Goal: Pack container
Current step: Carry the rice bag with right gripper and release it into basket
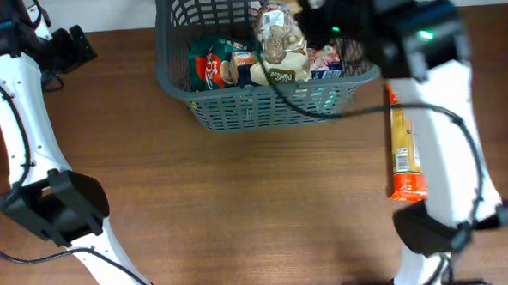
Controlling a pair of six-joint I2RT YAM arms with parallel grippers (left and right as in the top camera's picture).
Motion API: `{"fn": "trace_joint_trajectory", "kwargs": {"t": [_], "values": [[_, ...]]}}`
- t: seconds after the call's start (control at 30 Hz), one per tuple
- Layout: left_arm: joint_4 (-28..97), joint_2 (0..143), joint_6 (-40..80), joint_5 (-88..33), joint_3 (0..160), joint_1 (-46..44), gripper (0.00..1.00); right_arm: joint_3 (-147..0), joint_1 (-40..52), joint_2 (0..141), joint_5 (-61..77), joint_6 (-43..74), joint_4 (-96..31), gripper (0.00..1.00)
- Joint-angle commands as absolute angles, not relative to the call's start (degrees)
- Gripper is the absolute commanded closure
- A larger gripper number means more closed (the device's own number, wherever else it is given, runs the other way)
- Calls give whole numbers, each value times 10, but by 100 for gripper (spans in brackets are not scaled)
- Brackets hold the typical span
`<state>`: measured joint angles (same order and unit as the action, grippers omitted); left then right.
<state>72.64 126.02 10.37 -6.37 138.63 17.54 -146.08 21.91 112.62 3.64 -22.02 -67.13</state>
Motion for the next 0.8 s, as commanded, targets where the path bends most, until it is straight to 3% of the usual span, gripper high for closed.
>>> {"fn": "trace_joint_trajectory", "kwargs": {"t": [0.0,0.17,0.63,0.77], "values": [[725,1260,111,-60,1385,177,1,-1465,222,1157,48,-277,-651,96],[725,1260,111,-60,1385,177,1,-1465,229,1214,143,-276,-649,96],[725,1260,111,-60,1385,177,1,-1464,273,1285,148,-266,-609,96],[725,1260,111,-60,1385,177,1,-1459,278,1298,148,-248,-631,84]]}}
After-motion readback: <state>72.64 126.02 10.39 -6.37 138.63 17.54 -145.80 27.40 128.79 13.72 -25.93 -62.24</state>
